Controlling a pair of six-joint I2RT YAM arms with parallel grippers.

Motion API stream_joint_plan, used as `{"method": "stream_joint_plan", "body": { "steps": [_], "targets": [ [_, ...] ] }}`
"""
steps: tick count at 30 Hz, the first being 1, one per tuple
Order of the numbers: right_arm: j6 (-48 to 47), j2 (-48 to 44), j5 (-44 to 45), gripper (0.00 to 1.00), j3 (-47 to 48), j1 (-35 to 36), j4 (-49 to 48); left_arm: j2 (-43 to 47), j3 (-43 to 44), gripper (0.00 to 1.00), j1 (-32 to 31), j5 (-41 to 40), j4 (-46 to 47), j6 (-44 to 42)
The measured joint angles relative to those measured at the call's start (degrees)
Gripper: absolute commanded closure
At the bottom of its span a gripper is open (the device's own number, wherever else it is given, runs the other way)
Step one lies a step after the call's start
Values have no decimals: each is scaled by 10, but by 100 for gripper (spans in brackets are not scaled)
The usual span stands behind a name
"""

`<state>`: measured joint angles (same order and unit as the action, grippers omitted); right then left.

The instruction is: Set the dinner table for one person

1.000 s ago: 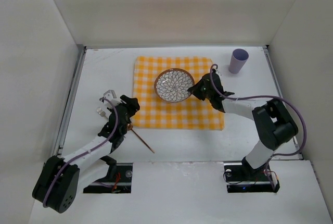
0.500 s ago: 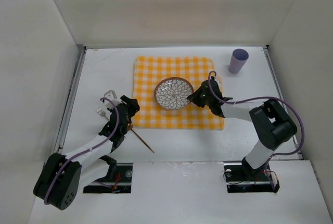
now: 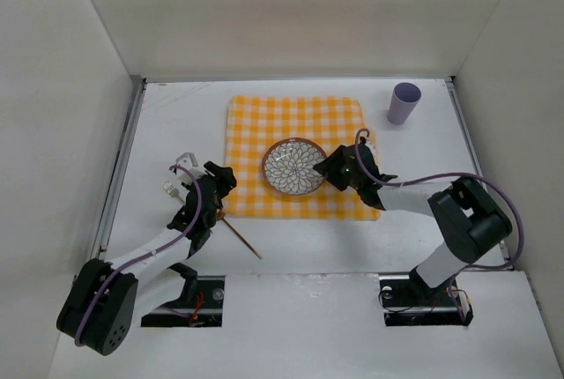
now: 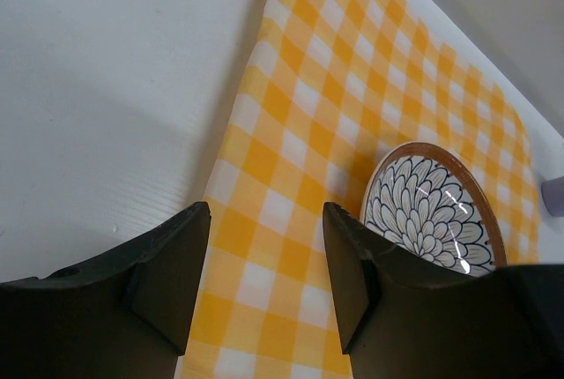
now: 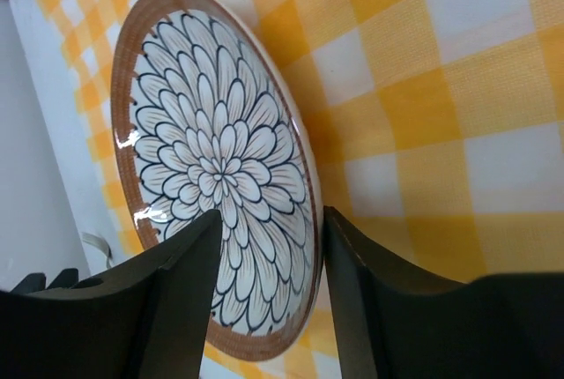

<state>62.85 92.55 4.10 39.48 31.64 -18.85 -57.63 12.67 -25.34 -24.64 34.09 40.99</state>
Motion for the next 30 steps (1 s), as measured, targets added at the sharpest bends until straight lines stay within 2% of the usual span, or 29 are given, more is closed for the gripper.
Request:
{"method": "stream_joint_plan", "body": {
  "steps": [6, 9, 10, 14, 16, 18, 19, 22, 24, 30],
  "targets": [
    [-32, -85, 51, 42, -11, 1, 61, 4, 0, 49, 1, 0, 0, 0],
    [-65, -136, 86, 44, -18, -12, 100, 5, 0, 49, 2, 0, 0, 0],
    [-79, -151, 99, 49, -17, -22, 112, 5, 0, 49, 2, 0, 0, 0],
    [-151, -183, 155, 84, 22, -91, 173, 3, 0, 49, 2, 0, 0, 0],
    [-188, -167, 177, 88, 79, -133, 198, 1, 0, 49, 2, 2, 0, 0],
    [-225, -135, 195, 87, 159, -179, 213, 2, 0, 49, 2, 2, 0, 0],
    [-240, -118, 202, 82, 196, -199, 215, 2, 0, 49, 2, 2, 0, 0],
    [-272, -73, 213, 54, 293, -256, 224, 4, 0, 49, 3, 2, 0, 0],
    [-291, -45, 219, 44, 343, -285, 236, 5, 0, 49, 2, 2, 0, 0],
    [-322, 59, 222, 44, 461, -329, 286, -4, 0, 49, -2, 2, 1, 0]
  ]
}}
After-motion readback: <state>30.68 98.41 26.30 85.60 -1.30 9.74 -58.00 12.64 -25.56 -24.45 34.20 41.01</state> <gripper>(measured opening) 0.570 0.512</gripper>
